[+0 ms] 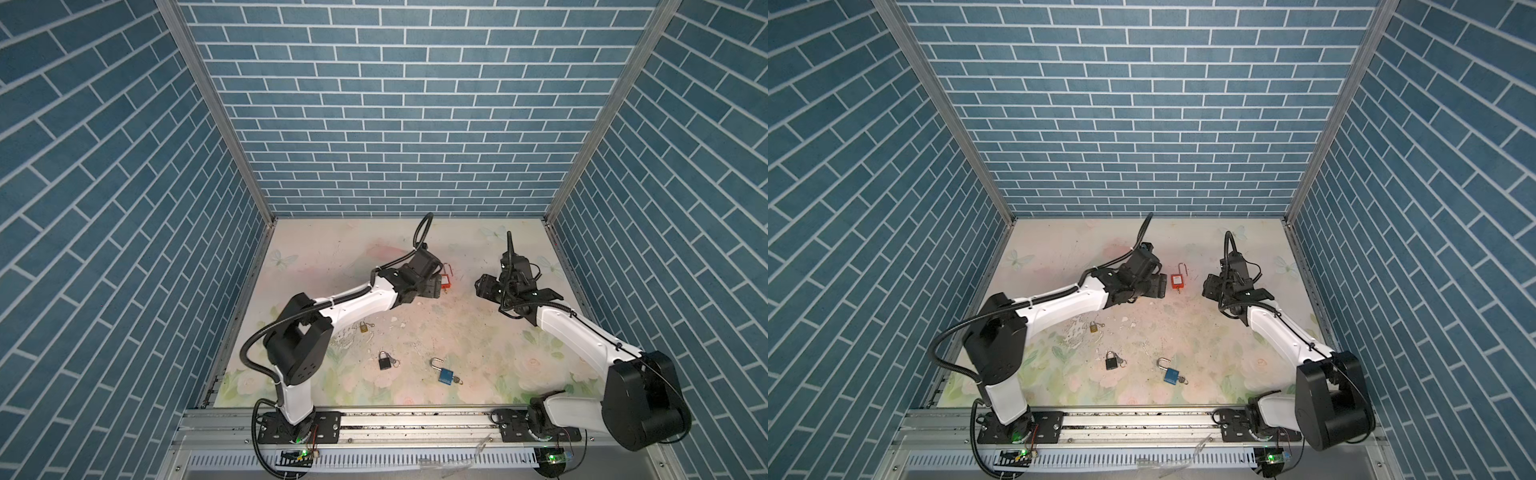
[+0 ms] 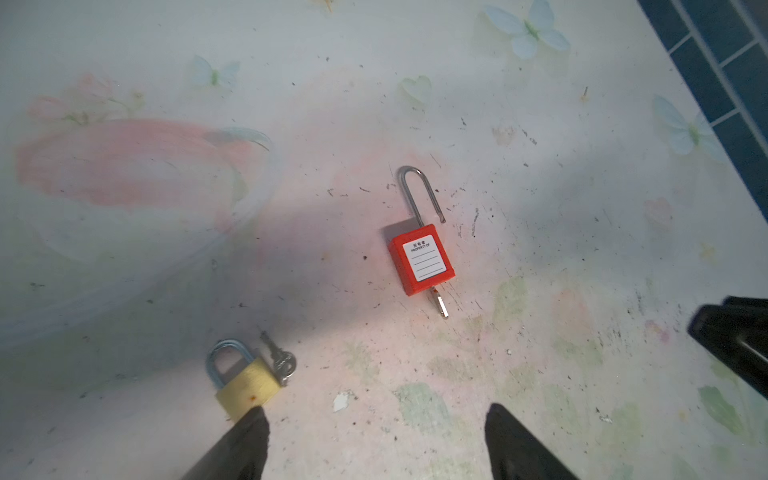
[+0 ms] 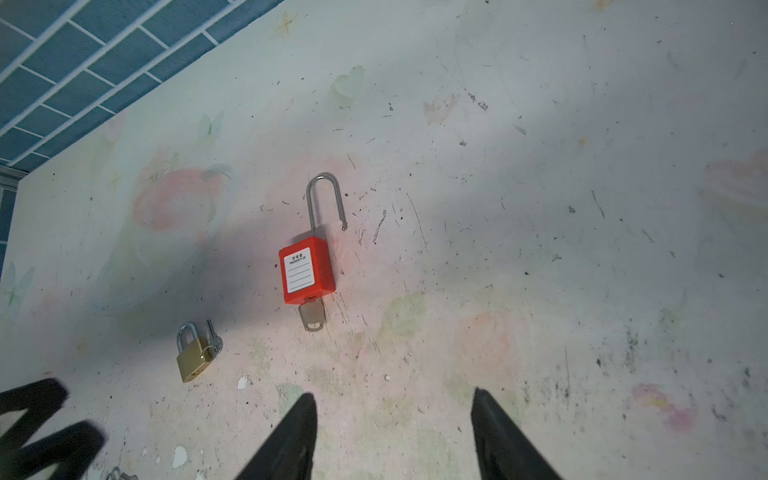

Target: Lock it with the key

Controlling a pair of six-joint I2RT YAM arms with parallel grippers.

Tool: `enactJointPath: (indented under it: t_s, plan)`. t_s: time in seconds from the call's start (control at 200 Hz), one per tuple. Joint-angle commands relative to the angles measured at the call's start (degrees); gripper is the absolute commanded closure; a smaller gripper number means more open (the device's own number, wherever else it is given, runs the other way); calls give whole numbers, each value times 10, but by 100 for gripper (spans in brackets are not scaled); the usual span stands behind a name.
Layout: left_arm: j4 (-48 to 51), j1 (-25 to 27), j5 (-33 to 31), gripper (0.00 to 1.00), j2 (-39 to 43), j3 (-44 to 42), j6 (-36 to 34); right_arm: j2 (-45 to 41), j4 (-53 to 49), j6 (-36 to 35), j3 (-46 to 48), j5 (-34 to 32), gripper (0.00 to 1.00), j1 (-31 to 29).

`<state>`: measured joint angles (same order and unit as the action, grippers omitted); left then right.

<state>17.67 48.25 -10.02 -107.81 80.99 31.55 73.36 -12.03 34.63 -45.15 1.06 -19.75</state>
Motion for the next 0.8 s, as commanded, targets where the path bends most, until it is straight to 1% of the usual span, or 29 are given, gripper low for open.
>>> enactJointPath:
  t_s: [0.0,0.085,0.24,0.395,0.48,0.62,0.79]
  plan:
    - [41,20,-49,17,-54,62,40,-39,-15,4,32,2,37,1]
    - [53,31,-57,17,-100,111,50,-67,0,9,64,18,35,2]
    - [93,49,-82,18,-184,210,62,-104,8,17,104,32,35,2]
    - [141,56,-130,19,-255,295,91,-124,-1,2,113,36,35,5]
    - [155,58,-139,21,-291,334,102,-131,-4,-7,112,37,35,6]
    - [222,60,-179,22,-350,423,124,-135,-8,-21,110,41,35,10]
    - [253,61,-194,22,-380,458,144,-132,-2,-29,113,50,35,20]
